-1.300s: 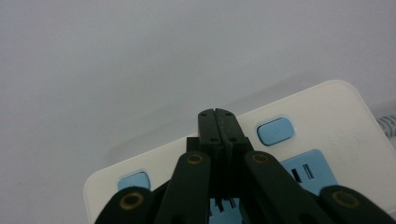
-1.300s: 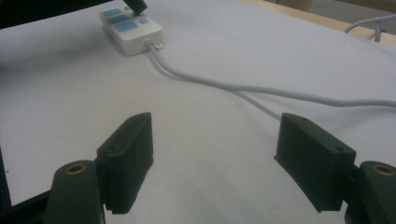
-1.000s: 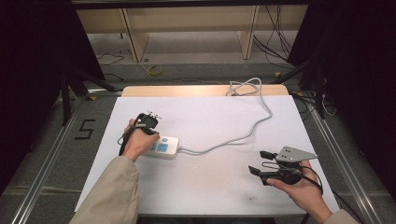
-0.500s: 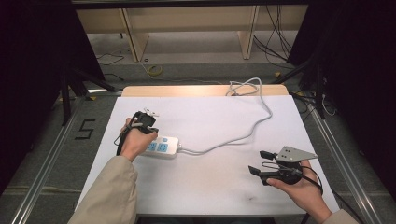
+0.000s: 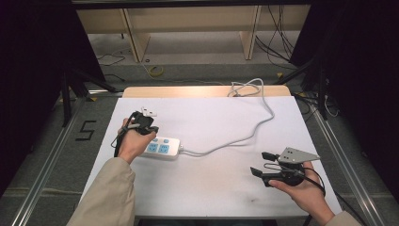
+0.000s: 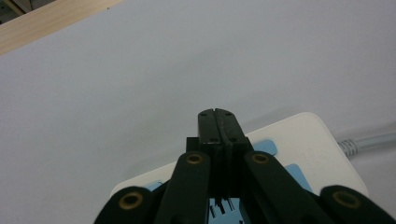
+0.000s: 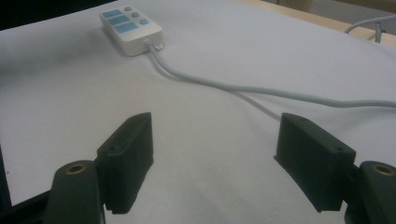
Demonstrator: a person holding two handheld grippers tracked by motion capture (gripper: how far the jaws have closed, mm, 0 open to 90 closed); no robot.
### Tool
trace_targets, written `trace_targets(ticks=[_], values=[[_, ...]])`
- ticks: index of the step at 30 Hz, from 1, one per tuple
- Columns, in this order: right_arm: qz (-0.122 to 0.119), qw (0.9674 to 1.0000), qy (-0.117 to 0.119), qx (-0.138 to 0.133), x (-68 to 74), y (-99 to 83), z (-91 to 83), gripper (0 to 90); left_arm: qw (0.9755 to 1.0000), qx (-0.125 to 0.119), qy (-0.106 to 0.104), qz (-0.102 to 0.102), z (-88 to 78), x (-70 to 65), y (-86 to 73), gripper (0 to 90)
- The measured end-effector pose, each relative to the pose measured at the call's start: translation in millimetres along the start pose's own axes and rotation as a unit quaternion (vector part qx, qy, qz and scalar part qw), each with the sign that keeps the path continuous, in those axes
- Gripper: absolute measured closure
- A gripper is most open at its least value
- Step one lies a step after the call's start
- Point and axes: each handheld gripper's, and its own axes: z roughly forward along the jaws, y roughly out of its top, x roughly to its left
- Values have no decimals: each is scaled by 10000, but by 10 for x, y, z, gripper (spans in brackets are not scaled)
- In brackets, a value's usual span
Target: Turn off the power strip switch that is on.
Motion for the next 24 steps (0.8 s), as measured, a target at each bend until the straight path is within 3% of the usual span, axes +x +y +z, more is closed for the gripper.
trace_targets(ticks=[17,19,24], values=[[0,10000,10,-8,2,0,-2,277,9992,-358,-199,39,-131,-29,-3,894],[-1,10000,11,-7,0,0,-1,277,9989,-413,-231,43,-148,-37,-2,837],[-10,10000,16,-14,2,2,0,277,9984,-506,-247,73,-189,-62,-2,821]])
